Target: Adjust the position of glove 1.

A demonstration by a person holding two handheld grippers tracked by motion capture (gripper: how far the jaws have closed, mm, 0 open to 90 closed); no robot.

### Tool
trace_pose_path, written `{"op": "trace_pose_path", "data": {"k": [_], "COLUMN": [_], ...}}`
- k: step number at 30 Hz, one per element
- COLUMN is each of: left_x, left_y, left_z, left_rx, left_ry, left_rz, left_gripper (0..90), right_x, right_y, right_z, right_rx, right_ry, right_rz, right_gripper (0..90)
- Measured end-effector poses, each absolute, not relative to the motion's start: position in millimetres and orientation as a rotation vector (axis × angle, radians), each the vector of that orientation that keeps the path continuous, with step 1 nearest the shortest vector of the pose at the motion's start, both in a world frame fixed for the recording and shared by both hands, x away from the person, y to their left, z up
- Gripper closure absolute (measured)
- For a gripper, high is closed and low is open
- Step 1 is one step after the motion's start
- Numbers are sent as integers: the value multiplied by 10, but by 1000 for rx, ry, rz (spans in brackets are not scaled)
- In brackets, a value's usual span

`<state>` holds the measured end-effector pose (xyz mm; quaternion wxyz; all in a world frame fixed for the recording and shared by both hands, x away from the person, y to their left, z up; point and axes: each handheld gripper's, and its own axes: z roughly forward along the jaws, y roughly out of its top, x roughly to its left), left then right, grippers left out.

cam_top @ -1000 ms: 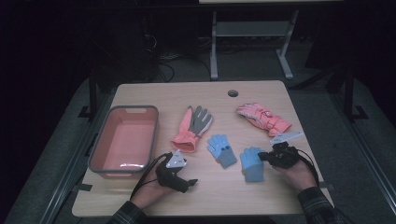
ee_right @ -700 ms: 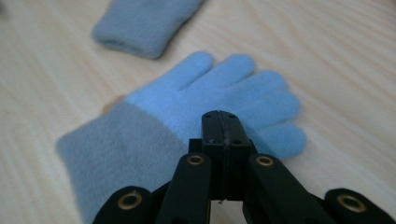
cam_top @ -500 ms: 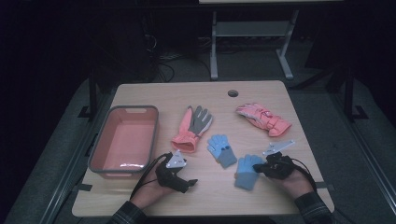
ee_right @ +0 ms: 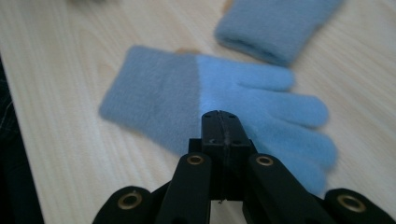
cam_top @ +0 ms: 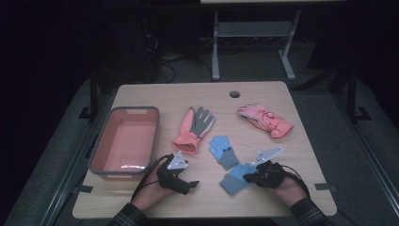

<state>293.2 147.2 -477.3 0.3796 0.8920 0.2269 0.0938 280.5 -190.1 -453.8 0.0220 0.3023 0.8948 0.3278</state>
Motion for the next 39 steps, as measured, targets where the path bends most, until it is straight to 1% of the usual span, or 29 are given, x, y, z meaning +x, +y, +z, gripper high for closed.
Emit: {"op": "trace_pose_path", "data": {"k": [6, 13, 16, 17, 18, 19, 20, 21, 22, 23, 24, 25, 27, 28, 29, 30, 31, 32, 33, 34, 35, 38, 39], "left_x": [2932, 2932, 2933, 2933, 2933, 2933, 2931, 2930, 2930, 2928, 2928, 2926, 2924, 2924, 2928, 2927, 2929, 2933, 2933, 2928, 2924, 2926, 2931], "left_y": [1472, 1472, 1473, 1473, 1473, 1473, 1473, 1474, 1474, 1474, 1474, 1473, 1468, 1467, 1468, 1471, 1475, 1475, 1471, 1464, 1448, 1425, 1405], "left_z": [-4773, -4774, -4774, -4774, -4774, -4774, -4773, -4773, -4773, -4774, -4774, -4773, -4768, -4760, -4748, -4736, -4723, -4709, -4695, -4686, -4657, -4624, -4601], "left_rx": [2278, 2277, 2278, 2278, 2278, 2278, 2278, 2278, 2278, 2276, 2276, 2277, 2281, 2286, 2293, 2292, 2295, 2300, 2305, 2306, 2314, 2318, 2317], "left_ry": [580, 579, 579, 579, 579, 579, 580, 581, 581, 584, 584, 585, 590, 595, 597, 598, 597, 605, 605, 612, 616, 625, 621], "left_rz": [240, 240, 240, 240, 240, 240, 241, 241, 241, 242, 242, 242, 242, 241, 246, 245, 248, 250, 248, 245, 246, 231, 226], "left_gripper": [128, 128, 128, 128, 128, 128, 127, 127, 128, 128, 128, 128, 135, 135, 148, 183, 241, 274, 330, 419, 463, 648, 648], "right_x": [2774, 2810, 2857, 2857, 2874, 2874, 2906, 2921, 2921, 2951, 2966, 2966, 3015, 3015, 3027, 3041, 3056, 3071, 3088, 3107, 3112, 3128, 3131], "right_y": [-1833, -1965, -2121, -2121, -2195, -2195, -2302, -2344, -2344, -2414, -2447, -2447, -2534, -2534, -2560, -2583, -2608, -2635, -2662, -2685, -2689, -2693, -2687], "right_z": [-4533, -4466, -4437, -4437, -4429, -4429, -4437, -4445, -4445, -4467, -4484, -4484, -4560, -4560, -4587, -4614, -4637, -4661, -4688, -4724, -4742, -4773, -4787], "right_rx": [899, 955, 1026, 1026, 1055, 1055, 1096, 1111, 1111, 1136, 1162, 1162, 1216, 1216, 1213, 1218, 1232, 1246, 1268, 1275, 1269, 1281, 1297], "right_ry": [2786, 2706, 2626, 2626, 2590, 2590, 2540, 2515, 2515, 2473, 2449, 2449, 2396, 2396, 2374, 2358, 2342, 2324, 2319, 2304, 2295, 2297, 2300], "right_rz": [1014, 1065, 1095, 1095, 1097, 1097, 1109, 1113, 1113, 1108, 1101, 1101, 1088, 1088, 1071, 1055, 1049, 1044, 1038, 1021, 1012, 1004, 999], "right_gripper": [899, 893, 810, 810, 750, 750, 674, 617, 617, 522, 447, 447, 321, 321, 286, 264, 242, 214, 195, 173, 162, 150, 136]}}
